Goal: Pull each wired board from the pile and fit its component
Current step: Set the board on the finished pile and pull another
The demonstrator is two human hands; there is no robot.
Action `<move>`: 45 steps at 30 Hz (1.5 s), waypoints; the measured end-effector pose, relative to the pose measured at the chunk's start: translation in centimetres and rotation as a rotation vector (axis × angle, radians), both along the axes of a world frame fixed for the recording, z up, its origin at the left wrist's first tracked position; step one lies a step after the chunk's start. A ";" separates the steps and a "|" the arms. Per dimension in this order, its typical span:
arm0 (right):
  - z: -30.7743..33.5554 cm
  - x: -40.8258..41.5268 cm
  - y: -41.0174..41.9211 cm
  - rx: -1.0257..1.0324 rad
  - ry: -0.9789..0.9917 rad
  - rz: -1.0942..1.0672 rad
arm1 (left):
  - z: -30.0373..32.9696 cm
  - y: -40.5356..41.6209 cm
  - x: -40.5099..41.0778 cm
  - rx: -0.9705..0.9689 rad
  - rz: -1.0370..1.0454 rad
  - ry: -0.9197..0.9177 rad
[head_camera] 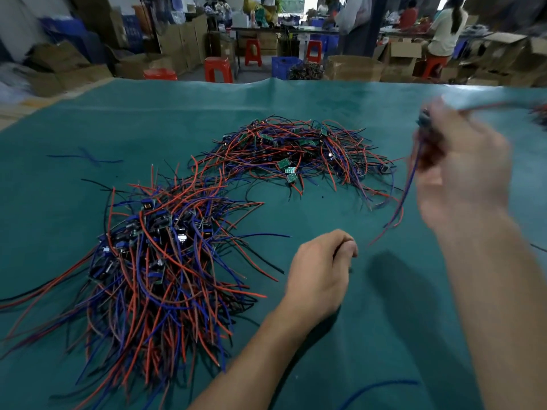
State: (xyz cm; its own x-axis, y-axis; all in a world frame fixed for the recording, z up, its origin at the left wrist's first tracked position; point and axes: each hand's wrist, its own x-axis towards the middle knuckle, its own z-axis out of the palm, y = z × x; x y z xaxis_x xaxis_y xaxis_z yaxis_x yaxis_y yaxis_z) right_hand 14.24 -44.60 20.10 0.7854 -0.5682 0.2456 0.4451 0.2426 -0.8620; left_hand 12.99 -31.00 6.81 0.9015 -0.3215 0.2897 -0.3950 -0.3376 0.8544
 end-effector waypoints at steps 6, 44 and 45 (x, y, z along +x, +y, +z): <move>4.1 3.1 11.1 -0.723 0.103 0.649 | 0.1 0.1 -0.3 -0.145 0.024 -0.009; -9.3 -0.4 2.3 -0.245 0.297 0.440 | 1.1 0.0 0.7 -0.669 0.162 0.428; -9.3 -0.3 2.2 -0.231 0.288 0.440 | 1.1 0.0 0.7 -0.663 0.166 0.423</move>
